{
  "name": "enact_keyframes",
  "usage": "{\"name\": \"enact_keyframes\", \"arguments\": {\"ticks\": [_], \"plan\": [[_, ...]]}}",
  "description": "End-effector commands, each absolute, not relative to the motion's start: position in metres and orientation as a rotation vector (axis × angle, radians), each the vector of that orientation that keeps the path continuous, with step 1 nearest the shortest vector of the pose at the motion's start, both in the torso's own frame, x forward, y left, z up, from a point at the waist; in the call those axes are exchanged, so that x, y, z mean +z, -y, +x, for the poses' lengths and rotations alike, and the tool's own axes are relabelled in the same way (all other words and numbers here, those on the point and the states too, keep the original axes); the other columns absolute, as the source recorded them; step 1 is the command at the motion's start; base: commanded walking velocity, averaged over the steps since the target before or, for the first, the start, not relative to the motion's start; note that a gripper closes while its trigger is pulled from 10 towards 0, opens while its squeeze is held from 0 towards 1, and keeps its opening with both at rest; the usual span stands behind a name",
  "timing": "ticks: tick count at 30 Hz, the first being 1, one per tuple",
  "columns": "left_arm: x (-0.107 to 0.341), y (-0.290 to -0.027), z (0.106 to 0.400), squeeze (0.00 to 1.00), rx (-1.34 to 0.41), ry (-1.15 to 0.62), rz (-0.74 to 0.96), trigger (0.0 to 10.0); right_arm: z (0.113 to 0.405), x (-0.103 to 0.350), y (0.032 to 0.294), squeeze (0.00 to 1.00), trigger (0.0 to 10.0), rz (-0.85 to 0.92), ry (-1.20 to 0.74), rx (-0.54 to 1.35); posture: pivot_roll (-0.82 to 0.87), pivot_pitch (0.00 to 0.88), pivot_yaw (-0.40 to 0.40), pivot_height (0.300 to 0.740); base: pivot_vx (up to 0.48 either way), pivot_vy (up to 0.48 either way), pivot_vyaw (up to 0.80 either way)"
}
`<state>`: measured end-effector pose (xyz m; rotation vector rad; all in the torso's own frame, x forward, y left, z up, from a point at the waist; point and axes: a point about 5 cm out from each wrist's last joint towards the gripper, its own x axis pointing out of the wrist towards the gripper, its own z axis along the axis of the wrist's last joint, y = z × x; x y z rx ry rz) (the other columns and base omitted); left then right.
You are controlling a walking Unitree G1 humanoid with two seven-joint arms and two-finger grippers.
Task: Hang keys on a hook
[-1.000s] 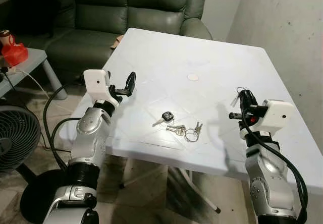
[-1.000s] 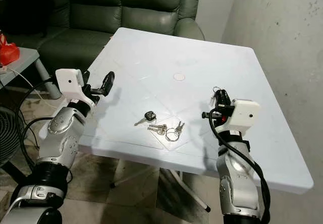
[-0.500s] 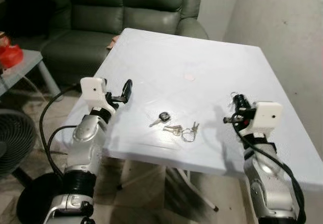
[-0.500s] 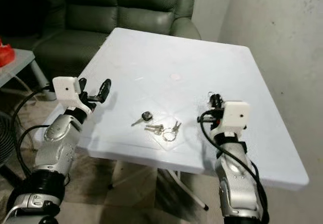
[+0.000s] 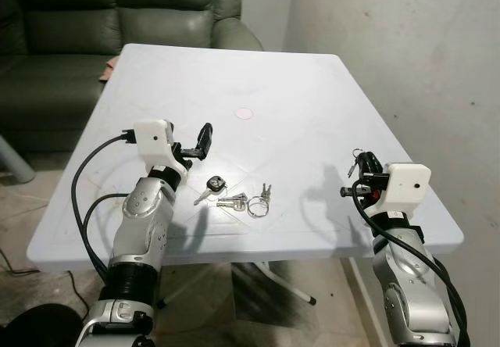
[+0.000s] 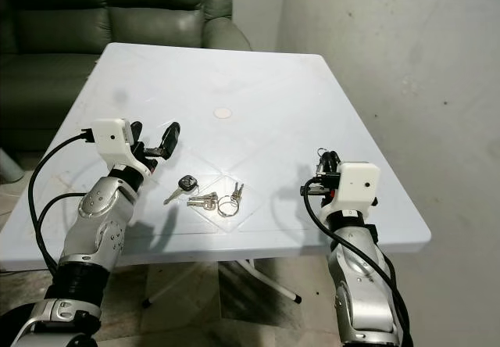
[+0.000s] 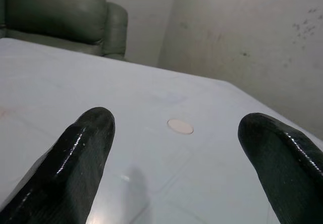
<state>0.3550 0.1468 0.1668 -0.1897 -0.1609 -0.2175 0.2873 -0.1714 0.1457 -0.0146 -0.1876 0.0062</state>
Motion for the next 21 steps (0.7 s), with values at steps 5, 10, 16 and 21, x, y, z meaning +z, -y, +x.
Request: {"name": "enact_keyframes", "arguments": {"ticks": [5, 10, 16, 21], "plan": [[0.1695, -0.1468, 0.3579, 0.0, -0.205, 0.16, -0.189, 10.0, 0.2897, 0.1505, 0.1728, 0.0, 10.0, -0.023, 0.196, 0.003, -0.04, 0.0, -0.046, 0.711, 0.0, 0.283, -0.78], [0.169, -0.1441, 0.3588, 0.0, -0.203, 0.154, -0.18, 10.0, 0.2912, 0.1505, 0.1703, 0.0, 10.0, -0.029, 0.195, 0.011, -0.04, 0.0, -0.05, 0.711, 0.0, 0.0, -0.78], [0.1718, -0.1443, 0.3615, 0.0, -0.205, 0.158, -0.182, 10.0, 0.2944, 0.1527, 0.1685, 0.0, 10.0, -0.034, 0.201, 0.017, -0.03, 0.0, -0.049, 0.711, 0.0, 0.0, -0.78], [0.1724, -0.1444, 0.3625, 0.0, -0.205, 0.157, -0.18, 10.0, 0.2954, 0.1534, 0.1683, 0.0, 10.0, -0.039, 0.203, 0.018, -0.03, 0.0, -0.05, 0.711, 0.0, 0.0, -0.78]]}}
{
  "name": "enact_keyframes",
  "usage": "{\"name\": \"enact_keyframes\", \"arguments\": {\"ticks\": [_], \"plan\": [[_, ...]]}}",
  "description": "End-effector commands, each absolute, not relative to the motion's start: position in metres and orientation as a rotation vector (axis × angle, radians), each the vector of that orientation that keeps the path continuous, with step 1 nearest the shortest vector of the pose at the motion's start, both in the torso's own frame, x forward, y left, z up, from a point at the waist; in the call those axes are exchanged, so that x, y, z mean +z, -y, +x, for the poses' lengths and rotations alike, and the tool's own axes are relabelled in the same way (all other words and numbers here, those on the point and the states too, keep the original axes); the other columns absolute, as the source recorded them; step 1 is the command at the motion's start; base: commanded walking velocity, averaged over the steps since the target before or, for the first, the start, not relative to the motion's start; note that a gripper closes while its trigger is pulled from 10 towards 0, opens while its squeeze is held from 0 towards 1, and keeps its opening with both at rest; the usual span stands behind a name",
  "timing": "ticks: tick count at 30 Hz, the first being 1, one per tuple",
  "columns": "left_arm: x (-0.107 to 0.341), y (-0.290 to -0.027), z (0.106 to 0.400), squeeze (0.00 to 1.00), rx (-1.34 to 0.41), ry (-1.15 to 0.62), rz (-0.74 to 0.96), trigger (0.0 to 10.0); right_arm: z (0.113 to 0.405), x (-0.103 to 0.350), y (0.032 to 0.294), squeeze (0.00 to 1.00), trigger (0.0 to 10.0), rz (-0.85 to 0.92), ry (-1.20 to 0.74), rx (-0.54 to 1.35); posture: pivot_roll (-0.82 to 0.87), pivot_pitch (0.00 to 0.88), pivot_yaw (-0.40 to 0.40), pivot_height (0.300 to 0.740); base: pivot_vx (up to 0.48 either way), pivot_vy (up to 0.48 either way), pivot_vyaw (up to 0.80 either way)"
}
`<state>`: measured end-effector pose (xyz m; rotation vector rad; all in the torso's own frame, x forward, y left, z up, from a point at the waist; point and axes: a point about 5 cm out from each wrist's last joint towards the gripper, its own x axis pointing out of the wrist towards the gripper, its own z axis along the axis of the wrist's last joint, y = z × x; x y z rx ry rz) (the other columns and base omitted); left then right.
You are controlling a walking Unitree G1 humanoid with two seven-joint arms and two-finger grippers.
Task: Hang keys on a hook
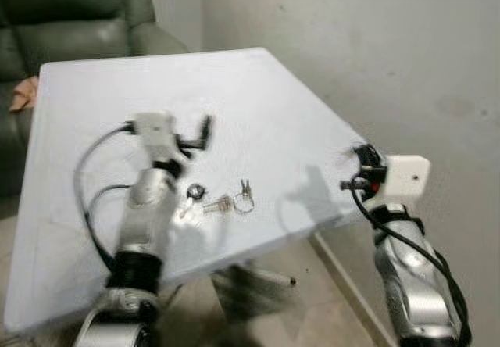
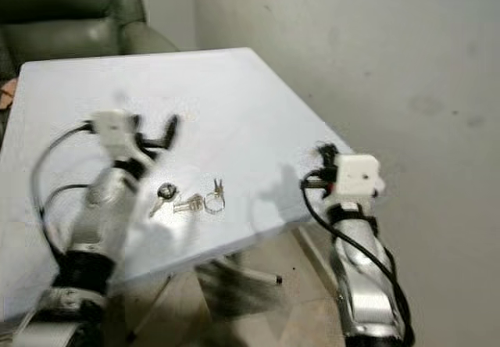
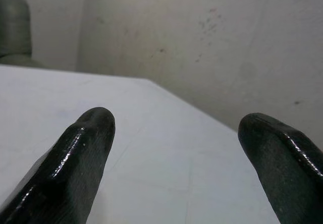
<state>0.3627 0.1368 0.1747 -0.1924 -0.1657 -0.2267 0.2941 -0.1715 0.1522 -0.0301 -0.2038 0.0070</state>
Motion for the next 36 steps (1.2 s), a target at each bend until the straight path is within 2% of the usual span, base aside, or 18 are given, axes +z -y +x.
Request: {"name": "enact_keyframes", "arguments": {"ticks": [1, 36], "plan": [[0.1724, -0.1444, 0.3625, 0.0, -0.205, 0.157, -0.18, 10.0, 0.2954, 0.1534, 0.1683, 0.0, 10.0, -0.039, 0.203, 0.018, -0.03, 0.0, -0.05, 0.711, 0.0, 0.0, -0.78], [0.17, -0.1358, 0.3617, 0.0, -0.233, 0.129, -0.153, 10.0, 0.2928, 0.1496, 0.1714, 0.0, 10.0, -0.045, 0.186, -0.012, -0.03, 0.012, -0.038, 0.711, 0.0, 0.0, -0.78]]}}
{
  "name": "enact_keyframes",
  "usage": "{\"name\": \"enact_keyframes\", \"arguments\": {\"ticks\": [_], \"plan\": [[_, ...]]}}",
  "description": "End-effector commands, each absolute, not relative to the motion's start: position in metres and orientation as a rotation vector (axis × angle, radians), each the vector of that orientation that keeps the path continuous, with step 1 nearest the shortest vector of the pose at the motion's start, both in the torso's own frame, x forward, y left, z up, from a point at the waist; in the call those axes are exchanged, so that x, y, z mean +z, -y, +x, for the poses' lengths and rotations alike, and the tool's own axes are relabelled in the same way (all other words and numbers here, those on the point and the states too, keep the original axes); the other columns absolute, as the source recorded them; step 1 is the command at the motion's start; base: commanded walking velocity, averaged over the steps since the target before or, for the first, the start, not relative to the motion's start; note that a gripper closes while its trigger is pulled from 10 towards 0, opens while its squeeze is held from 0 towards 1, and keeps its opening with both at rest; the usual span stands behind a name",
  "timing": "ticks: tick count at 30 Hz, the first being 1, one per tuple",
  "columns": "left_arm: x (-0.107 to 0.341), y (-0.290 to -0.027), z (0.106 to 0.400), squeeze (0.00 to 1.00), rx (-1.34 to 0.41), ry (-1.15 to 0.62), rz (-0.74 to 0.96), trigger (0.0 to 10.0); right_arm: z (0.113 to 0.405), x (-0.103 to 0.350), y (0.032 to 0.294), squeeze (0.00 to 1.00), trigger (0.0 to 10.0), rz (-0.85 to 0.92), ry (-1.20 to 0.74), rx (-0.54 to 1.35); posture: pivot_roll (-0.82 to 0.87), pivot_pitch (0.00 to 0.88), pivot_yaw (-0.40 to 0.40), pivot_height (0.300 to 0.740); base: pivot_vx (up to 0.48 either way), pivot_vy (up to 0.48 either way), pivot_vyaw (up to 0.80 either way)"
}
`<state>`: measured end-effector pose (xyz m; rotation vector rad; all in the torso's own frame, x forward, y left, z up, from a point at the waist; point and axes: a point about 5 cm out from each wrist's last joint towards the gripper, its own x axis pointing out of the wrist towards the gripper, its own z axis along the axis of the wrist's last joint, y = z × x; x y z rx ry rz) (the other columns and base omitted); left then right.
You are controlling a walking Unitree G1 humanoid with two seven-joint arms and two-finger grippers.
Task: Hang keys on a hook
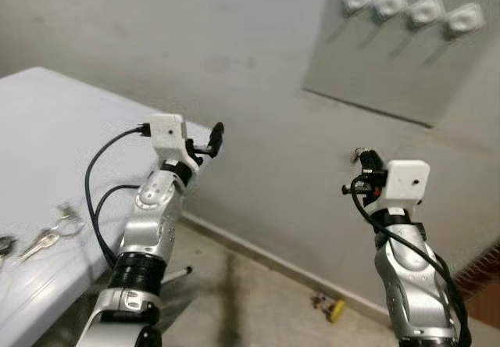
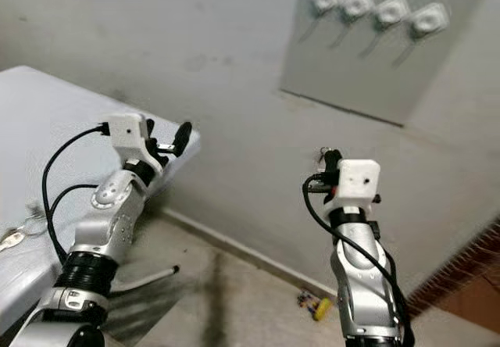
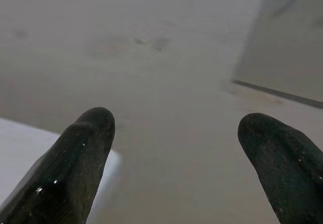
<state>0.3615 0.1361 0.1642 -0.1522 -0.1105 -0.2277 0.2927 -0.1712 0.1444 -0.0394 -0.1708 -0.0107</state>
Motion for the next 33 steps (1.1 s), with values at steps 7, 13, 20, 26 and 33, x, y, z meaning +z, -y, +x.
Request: {"name": "enact_keyframes", "arguments": {"ticks": [7, 13, 20, 26, 33], "plan": [[0.168, -0.132, 0.361, 0.0, -0.237, 0.112, -0.147, 10.0, 0.292, 0.15, 0.172, 0.0, 10.0, -0.046, 0.188, -0.01, -0.04, 0.018, -0.043, 0.711, 0.0, 0.0, -0.73], [0.167, -0.127, 0.359, 0.0, -0.261, 0.096, -0.152, 10.0, 0.291, 0.15, 0.17, 0.0, 10.0, -0.047, 0.183, 0.003, -0.04, 0.02, -0.045, 0.711, 0.0, 0.0, 0.0], [0.167, -0.123, 0.358, 0.0, -0.308, 0.073, -0.196, 10.0, 0.29, 0.152, 0.167, 0.0, 10.0, -0.046, 0.193, 0.023, -0.04, 0.021, -0.045, 0.711, 0.0, 0.0, 0.0], [0.168, -0.124, 0.357, 0.0, -0.32, 0.085, -0.184, 10.0, 0.288, 0.152, 0.166, 0.0, 10.0, -0.049, 0.193, 0.028, -0.05, 0.022, -0.043, 0.711, 0.137, 0.0, 0.0], [0.17, -0.121, 0.357, 0.0, -0.34, 0.087, -0.17, 10.0, 0.287, 0.15, 0.165, 0.0, 10.0, -0.047, 0.19, 0.033, -0.05, 0.02, -0.042, 0.711, 0.415, 0.0, 0.0]]}}
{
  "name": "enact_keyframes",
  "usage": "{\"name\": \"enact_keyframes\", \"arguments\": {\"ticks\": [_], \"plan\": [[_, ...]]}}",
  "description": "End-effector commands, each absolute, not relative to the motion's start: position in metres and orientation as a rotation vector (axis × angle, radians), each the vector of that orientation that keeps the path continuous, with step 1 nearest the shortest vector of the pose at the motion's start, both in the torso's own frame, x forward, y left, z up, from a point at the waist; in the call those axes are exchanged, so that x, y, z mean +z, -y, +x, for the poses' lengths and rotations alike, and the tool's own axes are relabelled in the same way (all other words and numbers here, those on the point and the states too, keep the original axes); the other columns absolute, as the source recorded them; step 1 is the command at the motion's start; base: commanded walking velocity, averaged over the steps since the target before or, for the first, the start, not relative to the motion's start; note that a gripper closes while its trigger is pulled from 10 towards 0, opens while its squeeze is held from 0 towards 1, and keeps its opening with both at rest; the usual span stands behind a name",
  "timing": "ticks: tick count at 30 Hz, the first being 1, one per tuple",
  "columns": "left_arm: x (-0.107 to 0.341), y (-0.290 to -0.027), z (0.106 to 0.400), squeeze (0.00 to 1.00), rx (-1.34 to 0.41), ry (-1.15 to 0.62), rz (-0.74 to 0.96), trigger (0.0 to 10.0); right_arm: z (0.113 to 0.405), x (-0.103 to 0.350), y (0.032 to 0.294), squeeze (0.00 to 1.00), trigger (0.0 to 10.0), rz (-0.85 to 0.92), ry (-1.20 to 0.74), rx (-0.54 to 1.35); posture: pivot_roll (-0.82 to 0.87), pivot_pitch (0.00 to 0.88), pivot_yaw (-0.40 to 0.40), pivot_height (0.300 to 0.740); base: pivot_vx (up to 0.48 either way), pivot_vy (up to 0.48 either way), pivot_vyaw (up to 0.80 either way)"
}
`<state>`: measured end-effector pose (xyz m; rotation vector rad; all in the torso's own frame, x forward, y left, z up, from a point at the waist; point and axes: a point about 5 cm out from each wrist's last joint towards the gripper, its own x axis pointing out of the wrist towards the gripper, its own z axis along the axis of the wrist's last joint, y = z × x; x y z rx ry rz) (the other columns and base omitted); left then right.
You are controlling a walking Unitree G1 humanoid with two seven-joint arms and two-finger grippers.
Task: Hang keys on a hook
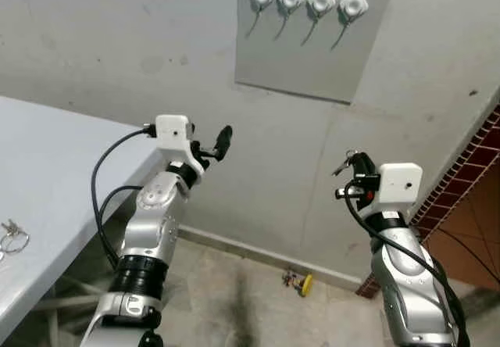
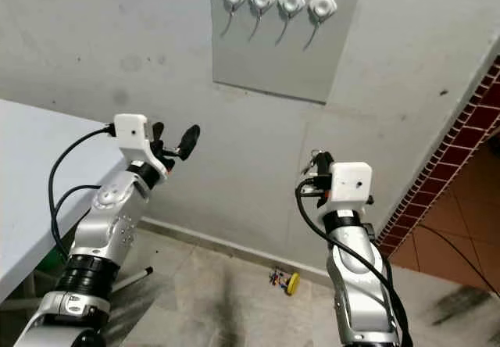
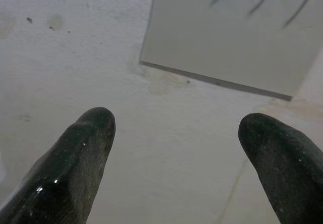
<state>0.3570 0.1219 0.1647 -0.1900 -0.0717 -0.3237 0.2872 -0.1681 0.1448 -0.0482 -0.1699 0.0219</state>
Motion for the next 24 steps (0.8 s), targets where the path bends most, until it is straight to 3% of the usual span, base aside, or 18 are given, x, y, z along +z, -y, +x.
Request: {"name": "enact_keyframes", "arguments": {"ticks": [1, 19, 24], "plan": [[0.17, -0.121, 0.357, 0.0, -0.342, 0.088, -0.167, 10.0, 0.286, 0.15, 0.165, 0.0, 10.0, -0.049, 0.189, 0.034, -0.05, 0.02, -0.042, 0.711, 0.42, 0.0, 0.0], [0.172, -0.115, 0.356, 0.0, -0.366, 0.092, -0.123, 10.0, 0.287, 0.149, 0.161, 0.0, 10.0, -0.052, 0.192, 0.054, -0.05, 0.0, -0.042, 0.711, 0.358, 0.0, 0.0], [0.175, -0.107, 0.354, 0.0, -0.394, 0.124, -0.083, 10.0, 0.287, 0.149, 0.159, 0.0, 10.0, -0.053, 0.19, 0.062, -0.04, 0.0, -0.044, 0.711, 0.0, 0.0, 0.0]]}}
